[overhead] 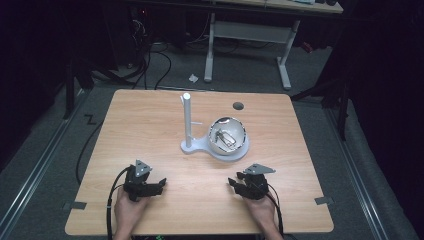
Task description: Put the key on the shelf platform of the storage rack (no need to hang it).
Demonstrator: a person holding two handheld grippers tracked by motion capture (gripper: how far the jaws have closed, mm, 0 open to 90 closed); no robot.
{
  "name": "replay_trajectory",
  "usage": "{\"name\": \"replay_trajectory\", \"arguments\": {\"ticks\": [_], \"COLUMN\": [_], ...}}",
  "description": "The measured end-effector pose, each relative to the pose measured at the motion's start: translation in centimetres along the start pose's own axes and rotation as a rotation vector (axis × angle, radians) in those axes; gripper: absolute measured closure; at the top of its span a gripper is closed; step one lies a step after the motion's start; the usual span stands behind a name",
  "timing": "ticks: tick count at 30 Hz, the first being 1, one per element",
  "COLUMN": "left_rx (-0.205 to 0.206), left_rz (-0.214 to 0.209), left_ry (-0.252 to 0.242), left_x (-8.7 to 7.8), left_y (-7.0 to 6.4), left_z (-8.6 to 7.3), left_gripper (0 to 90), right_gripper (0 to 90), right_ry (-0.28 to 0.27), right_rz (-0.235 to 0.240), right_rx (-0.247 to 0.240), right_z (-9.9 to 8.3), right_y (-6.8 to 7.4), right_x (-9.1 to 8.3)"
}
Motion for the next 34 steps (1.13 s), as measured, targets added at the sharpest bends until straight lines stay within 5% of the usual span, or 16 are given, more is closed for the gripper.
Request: {"name": "replay_trajectory", "arguments": {"ticks": [12, 34], "left_rx": [0.0, 0.001], "left_rz": [0.0, -0.001], "left_ry": [0.0, 0.0], "left_x": [0.01, 0.02], "left_y": [-0.02, 0.01], "left_z": [0.0, 0.03], "left_gripper": [16.5, 16.5], "right_gripper": [45.8, 36.7], "right_ry": [-0.001, 0.012], "right_rz": [-0.067, -0.054], "right_rx": [-0.119, -0.111], "right_z": [-0.12, -0.14], "right_y": [0.92, 0.89], "right_x": [0.1, 0.2]}}
Point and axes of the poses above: each handheld gripper's, and its own axes: x roughly forward along the jaws, z roughly out of its top, y roughly to its left, the point moved 6 cm from there along x, roughly forward along the jaws, and after that the axes turned 8 degrees about -z, right-handed, at the moved point
